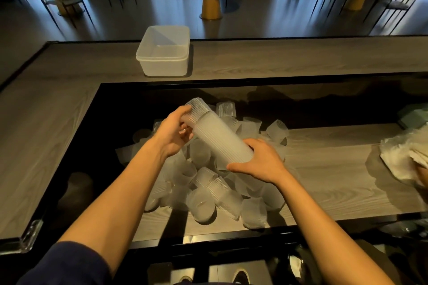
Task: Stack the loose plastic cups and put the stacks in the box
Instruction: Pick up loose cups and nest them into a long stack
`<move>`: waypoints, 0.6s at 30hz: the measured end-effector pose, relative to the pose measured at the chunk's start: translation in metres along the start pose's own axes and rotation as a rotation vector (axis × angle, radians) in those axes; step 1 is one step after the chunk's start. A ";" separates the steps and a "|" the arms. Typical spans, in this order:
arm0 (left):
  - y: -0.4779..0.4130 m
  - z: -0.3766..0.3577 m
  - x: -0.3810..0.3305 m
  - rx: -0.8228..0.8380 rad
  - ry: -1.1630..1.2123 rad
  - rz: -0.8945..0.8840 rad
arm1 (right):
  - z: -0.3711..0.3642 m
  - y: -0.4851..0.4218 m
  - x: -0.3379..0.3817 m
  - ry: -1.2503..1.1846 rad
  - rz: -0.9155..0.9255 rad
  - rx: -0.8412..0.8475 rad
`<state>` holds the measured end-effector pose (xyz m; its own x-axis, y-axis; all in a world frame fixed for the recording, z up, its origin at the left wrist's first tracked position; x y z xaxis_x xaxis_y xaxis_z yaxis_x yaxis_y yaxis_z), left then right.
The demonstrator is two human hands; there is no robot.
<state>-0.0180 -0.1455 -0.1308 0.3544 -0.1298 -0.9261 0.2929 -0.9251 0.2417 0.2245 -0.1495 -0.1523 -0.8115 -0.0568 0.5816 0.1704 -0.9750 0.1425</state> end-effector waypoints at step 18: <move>0.024 0.018 0.006 0.038 -0.262 -0.116 | -0.007 0.018 0.001 -0.092 0.049 0.116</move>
<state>-0.0252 -0.1746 -0.1359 0.0772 -0.1059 -0.9914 0.2828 -0.9512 0.1236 0.2231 -0.1684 -0.1550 -0.7467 -0.0783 0.6606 0.2761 -0.9399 0.2007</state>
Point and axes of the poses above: each hand's wrist, its own y-axis away from the middle knuckle, its own z-axis out of the back of the hand, x = y × z, the point moved 6 cm from there along -y, towards the middle knuckle, and after that the axes turned 13 degrees about -z, right-handed, at the moved point
